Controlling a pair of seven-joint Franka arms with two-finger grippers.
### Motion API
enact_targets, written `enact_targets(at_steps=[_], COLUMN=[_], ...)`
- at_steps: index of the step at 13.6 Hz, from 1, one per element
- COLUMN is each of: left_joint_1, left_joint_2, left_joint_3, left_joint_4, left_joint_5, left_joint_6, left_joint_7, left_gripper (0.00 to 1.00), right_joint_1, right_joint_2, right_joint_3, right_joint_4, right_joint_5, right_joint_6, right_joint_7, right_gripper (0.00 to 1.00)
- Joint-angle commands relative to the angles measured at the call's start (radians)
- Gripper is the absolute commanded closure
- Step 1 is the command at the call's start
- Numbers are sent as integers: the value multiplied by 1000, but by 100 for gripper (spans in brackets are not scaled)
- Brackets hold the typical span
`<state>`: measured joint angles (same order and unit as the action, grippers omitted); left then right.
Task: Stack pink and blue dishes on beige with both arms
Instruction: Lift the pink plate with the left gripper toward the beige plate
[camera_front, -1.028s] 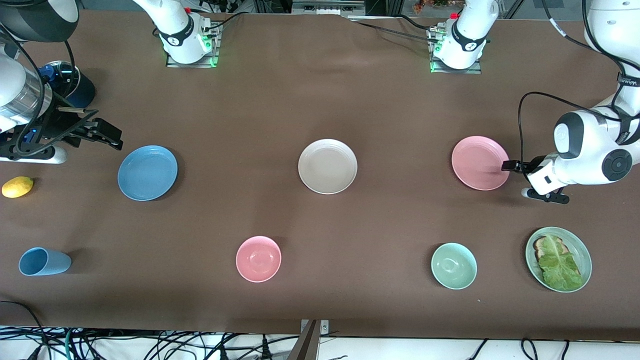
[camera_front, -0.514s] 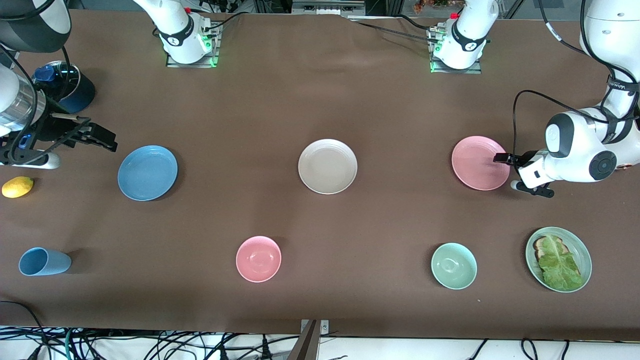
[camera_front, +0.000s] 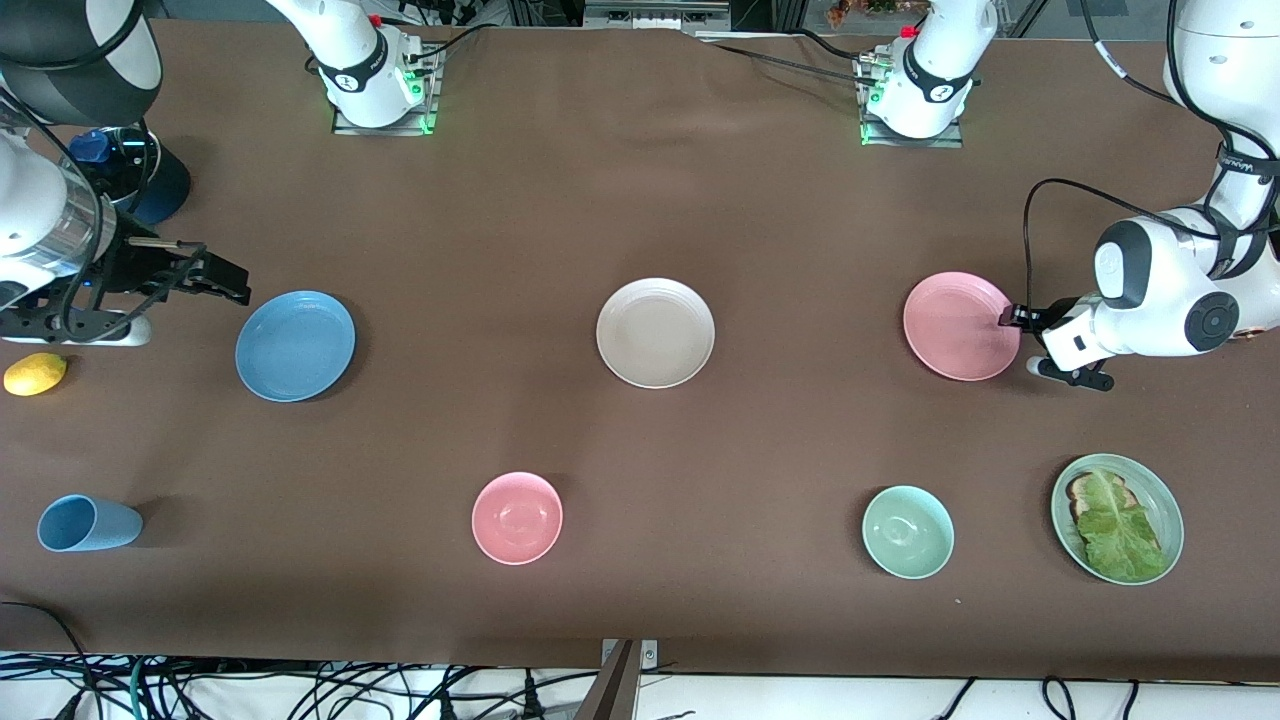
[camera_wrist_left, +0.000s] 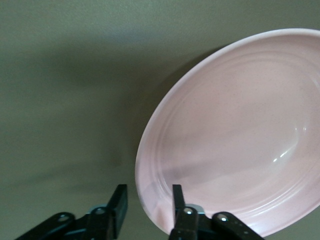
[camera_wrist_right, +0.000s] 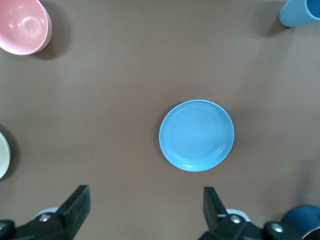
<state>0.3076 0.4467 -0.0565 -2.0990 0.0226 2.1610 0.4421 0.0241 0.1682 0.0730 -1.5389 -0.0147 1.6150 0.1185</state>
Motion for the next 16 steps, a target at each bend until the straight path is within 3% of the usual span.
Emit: enact_targets(at_steps=[1, 3, 6, 9, 12, 16], left_joint_1=[7, 7, 1, -8, -10, -9], left_joint_2=[-20, -22, -22, -23, -28, -29], left_joint_3=[-6, -6, -6, -12, -57, -149], left_joint_4=[-30, -44, -47, -32, 84, 198], left_joint_5=[-32, -33, -36, -38, -38, -41], left_joint_6=[19, 28, 34, 19, -143, -306], left_joint_7=[12, -6, -10, -43, -118, -218], left_gripper=[82, 100, 100, 100, 100, 100], right_joint_1=[22, 39, 33, 5, -21, -21], right_joint_2=[-1, -3, -4, 2, 26, 48], right_joint_3=[10, 10, 2, -2, -9, -9], right_joint_4=[-9, 5, 6, 6, 8, -49], right_joint_5=[-7, -1, 2, 7, 70, 79], right_joint_6=[-3, -7, -3, 3, 16, 77], right_joint_7=[-10, -10, -17, -161, -264, -309], right_gripper=[0, 0, 0, 0, 0, 0])
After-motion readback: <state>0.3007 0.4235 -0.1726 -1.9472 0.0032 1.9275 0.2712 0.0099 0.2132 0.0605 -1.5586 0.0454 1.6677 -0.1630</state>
